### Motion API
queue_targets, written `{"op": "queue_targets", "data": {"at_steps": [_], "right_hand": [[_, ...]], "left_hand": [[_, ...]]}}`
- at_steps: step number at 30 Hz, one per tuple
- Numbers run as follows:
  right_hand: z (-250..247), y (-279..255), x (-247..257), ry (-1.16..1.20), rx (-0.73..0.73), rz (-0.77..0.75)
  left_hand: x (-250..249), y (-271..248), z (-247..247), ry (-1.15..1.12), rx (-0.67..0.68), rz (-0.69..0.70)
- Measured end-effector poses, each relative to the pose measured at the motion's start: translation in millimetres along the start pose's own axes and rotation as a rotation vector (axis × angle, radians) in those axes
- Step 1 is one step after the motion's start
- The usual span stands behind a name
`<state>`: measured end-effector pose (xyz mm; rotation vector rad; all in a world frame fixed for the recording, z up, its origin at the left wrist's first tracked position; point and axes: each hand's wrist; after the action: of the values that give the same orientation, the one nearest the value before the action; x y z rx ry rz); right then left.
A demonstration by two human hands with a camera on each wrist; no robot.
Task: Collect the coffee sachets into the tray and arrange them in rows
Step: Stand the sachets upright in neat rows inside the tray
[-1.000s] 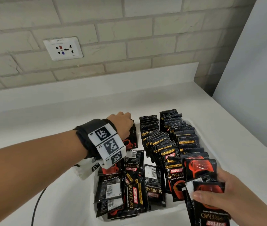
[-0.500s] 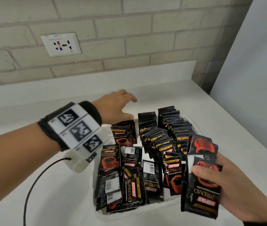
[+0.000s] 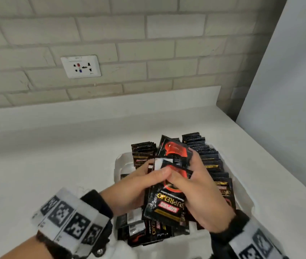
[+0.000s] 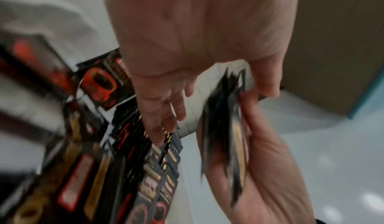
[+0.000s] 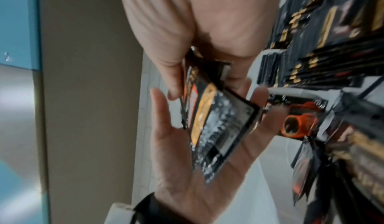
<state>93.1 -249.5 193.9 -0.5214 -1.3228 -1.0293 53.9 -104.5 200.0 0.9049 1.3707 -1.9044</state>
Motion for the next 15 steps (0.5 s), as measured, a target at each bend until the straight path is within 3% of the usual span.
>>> {"op": "queue_targets", "data": {"at_steps": [5,10,12,15], "right_hand": [[21,9,-7,-0.193,0.005,-0.116],[10,17,-20,-0.824,0.096,-0.146],[4,18,-23,-0.823,0.088,-0.108],[-1,14,-19,-0.566,0.032,-0.061]], "left_hand": [[11,2,7,-0.472,0.101,0.006],[16,-5,10,-0.601,0.080,0.078],[19,-3,13,-0.596,0.017,0.081],[21,2,14,-0.608,-0.013,0.101]]}}
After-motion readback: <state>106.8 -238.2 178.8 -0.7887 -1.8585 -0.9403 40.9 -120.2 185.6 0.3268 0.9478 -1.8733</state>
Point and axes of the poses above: each hand's wrist, its own y-axis towards the middle knuckle, its own z-axis out of the palm, x = y × z, and after that the axes turned 14 degrees about -z, right-handed
